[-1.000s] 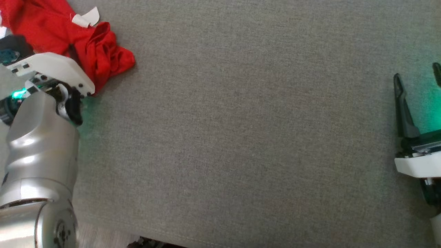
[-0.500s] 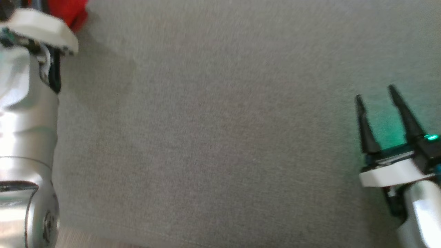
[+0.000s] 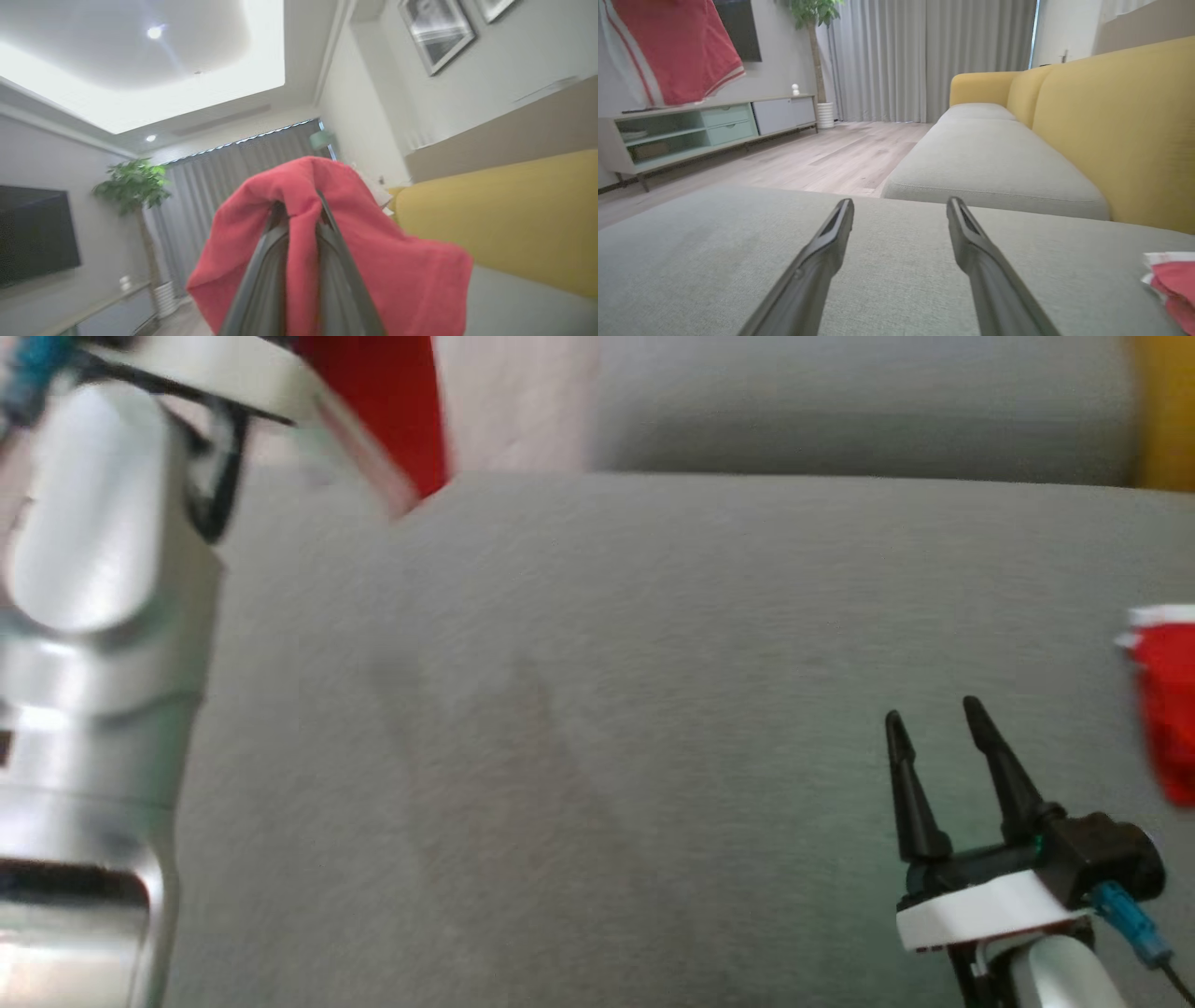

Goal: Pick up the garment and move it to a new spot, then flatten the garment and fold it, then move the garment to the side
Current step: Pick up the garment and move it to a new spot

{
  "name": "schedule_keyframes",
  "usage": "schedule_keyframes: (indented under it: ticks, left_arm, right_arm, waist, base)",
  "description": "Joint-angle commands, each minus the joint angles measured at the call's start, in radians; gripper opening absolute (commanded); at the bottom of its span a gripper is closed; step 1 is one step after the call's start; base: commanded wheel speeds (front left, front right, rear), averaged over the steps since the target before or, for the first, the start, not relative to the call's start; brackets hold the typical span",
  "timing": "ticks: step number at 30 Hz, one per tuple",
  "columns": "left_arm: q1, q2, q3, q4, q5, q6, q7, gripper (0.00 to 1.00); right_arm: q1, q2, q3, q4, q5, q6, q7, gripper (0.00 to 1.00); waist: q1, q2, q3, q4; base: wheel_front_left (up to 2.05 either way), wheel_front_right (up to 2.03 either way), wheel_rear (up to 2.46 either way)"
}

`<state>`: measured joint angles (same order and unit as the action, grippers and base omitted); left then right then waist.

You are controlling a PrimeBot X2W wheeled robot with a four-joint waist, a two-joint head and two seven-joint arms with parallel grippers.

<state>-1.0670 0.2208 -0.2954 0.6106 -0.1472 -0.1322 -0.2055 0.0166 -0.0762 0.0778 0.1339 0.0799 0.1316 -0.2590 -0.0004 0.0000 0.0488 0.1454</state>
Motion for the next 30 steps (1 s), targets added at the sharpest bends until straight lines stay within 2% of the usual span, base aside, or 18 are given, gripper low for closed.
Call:
schedule_keyframes:
  ticks: [1, 7, 12, 16, 19, 23, 24, 25, 26, 27, 30]
  left_arm:
    - [-0.020, 0.040, -0.010, -0.090, -0.015, 0.002, 0.020, 0.00]
    - [0.084, 0.054, -0.117, -0.293, -0.051, 0.002, 0.116, 0.00]
    - [0.241, 0.016, -0.170, -0.352, -0.106, 0.005, 0.171, 0.00]
    - [0.412, -0.040, -0.223, -0.313, -0.133, 0.026, 0.141, 0.00]
    - [0.521, -0.076, -0.252, -0.227, -0.132, 0.056, 0.063, 0.00]
    - [0.594, -0.105, -0.264, -0.067, -0.109, 0.118, -0.027, 0.00]
    - [0.594, -0.105, -0.264, -0.067, -0.109, 0.118, -0.027, 0.00]
    - [0.603, -0.110, -0.262, -0.034, -0.102, 0.134, -0.039, 0.25]
    - [0.611, -0.116, -0.257, -0.012, -0.101, 0.149, -0.046, 0.96]
    - [0.619, -0.121, -0.253, 0.001, -0.099, 0.160, -0.051, 1.00]
    - [0.651, -0.130, -0.228, -0.019, -0.098, 0.182, -0.055, 1.00]
  right_arm:
    - [-0.013, 0.002, 0.028, -0.041, 0.006, -0.001, -0.003, 1.00]
    - [0.000, 0.014, 0.042, -0.053, 0.008, -0.001, -0.003, 1.00]
    - [0.012, 0.019, 0.041, -0.058, 0.013, -0.001, -0.003, 1.00]
    - [0.013, 0.022, 0.054, -0.056, 0.011, -0.001, -0.003, 1.00]
    - [0.007, 0.024, 0.066, -0.059, 0.014, -0.001, -0.003, 1.00]
    - [0.000, 0.025, 0.074, -0.060, 0.015, -0.001, -0.003, 1.00]
    - [0.000, 0.025, 0.074, -0.060, 0.015, -0.001, -0.003, 1.00]
    - [0.000, 0.025, 0.072, -0.060, 0.015, -0.001, -0.003, 1.00]
    - [0.003, 0.025, 0.067, -0.061, 0.015, -0.001, -0.003, 1.00]
    - [0.006, 0.025, 0.060, -0.062, 0.014, -0.001, -0.003, 1.00]
    - [0.021, 0.026, 0.042, -0.059, 0.014, -0.001, -0.003, 1.00]
  waist:
    - [0.0004, 0.0000, -0.096, -0.139]
    - [0.0004, 0.0000, -0.105, -0.265]
    - [0.0004, 0.0000, -0.088, -0.337]
    - [0.0004, 0.0000, -0.055, -0.380]
    - [0.0004, 0.0000, -0.023, -0.403]
    - [0.0004, 0.0000, 0.016, -0.412]
    - [0.0004, 0.0000, 0.016, -0.412]
    - [0.0004, 0.0000, 0.019, -0.411]
    - [0.0004, 0.0000, 0.021, -0.406]
    - [0.0004, 0.0000, 0.021, -0.399]
    - [0.0004, 0.0000, 0.011, -0.364]
  base:
    - [0.00, 0.00, 0.00]
    - [0.00, 0.00, 0.00]
    - [0.00, 0.00, 0.00]
    - [0.00, 0.00, 0.00]
    - [0.00, 0.00, 0.00]
    - [0.00, 0.00, 0.00]
    - [0.00, 0.00, 0.00]
    - [0.00, 0.00, 0.00]
    - [0.00, 0.00, 0.00]
    - [0.00, 0.00, 0.00]
    - [0.00, 0.00, 0.00]
